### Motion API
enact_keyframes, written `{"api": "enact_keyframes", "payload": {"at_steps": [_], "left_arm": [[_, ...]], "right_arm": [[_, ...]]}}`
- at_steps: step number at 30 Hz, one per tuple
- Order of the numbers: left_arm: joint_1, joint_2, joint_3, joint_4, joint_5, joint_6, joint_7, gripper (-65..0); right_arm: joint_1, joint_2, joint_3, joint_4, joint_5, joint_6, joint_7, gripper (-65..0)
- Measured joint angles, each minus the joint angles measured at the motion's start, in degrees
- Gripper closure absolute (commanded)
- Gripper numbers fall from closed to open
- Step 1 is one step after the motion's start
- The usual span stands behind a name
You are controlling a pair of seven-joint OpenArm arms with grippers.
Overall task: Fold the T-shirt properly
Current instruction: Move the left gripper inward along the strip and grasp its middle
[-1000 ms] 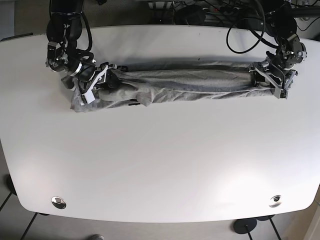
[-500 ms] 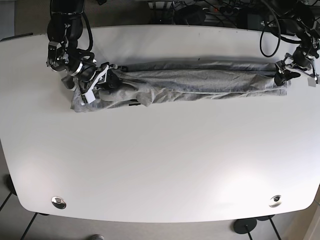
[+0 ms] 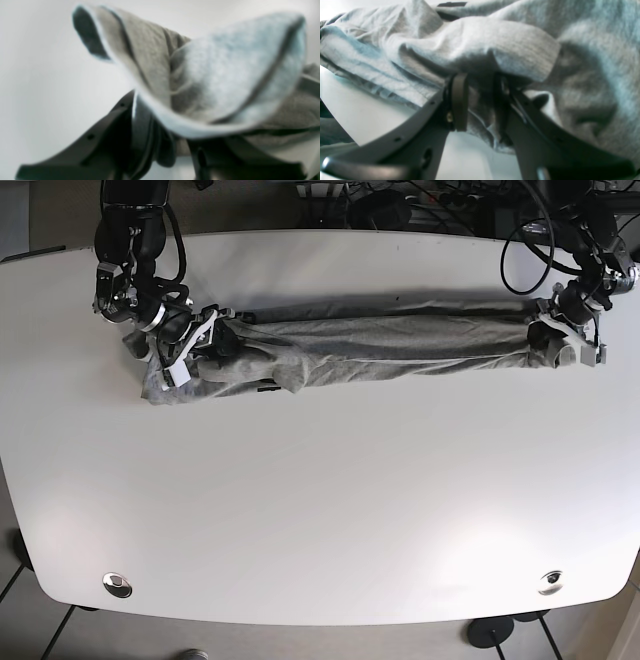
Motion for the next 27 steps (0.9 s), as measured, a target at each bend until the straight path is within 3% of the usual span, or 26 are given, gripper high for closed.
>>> {"api": "enact_keyframes", "payload": {"at_steps": [4,9,12,16,21,25,27], "left_arm": [[2.8,2.3,1.6,15.2,0.2,0.0,-0.3,-5.7],[3.8,2.7,12.5,26.9,-0.2,0.2,-0.3,-5.7],[3.7,6.4,19.7,27.1,0.3,0.5,1.6,-6.0],[1.0,10.8,27.9,25.9,0.2,6.6,2.2,-6.1],[-0.8,15.0,29.4,20.1,0.6,9.1,1.6,-6.1],[-2.7,15.3,34.3,16.0,0.3,9.3,1.5,-6.4],[-3.5,15.1,36.2,14.5,0.3,9.3,1.3,-12.1]], "right_arm": [[0.0,0.0,0.0,0.0,0.0,0.02,0.0,-16.5],[0.0,0.0,0.0,0.0,0.0,0.0,0.0,-16.5],[0.0,0.0,0.0,0.0,0.0,0.0,0.0,-16.5],[0.0,0.0,0.0,0.0,0.0,0.0,0.1,-16.5],[0.0,0.0,0.0,0.0,0.0,0.0,0.2,-16.5],[0.0,0.0,0.0,0.0,0.0,0.0,0.2,-16.5],[0.0,0.0,0.0,0.0,0.0,0.0,0.2,-16.5]]}}
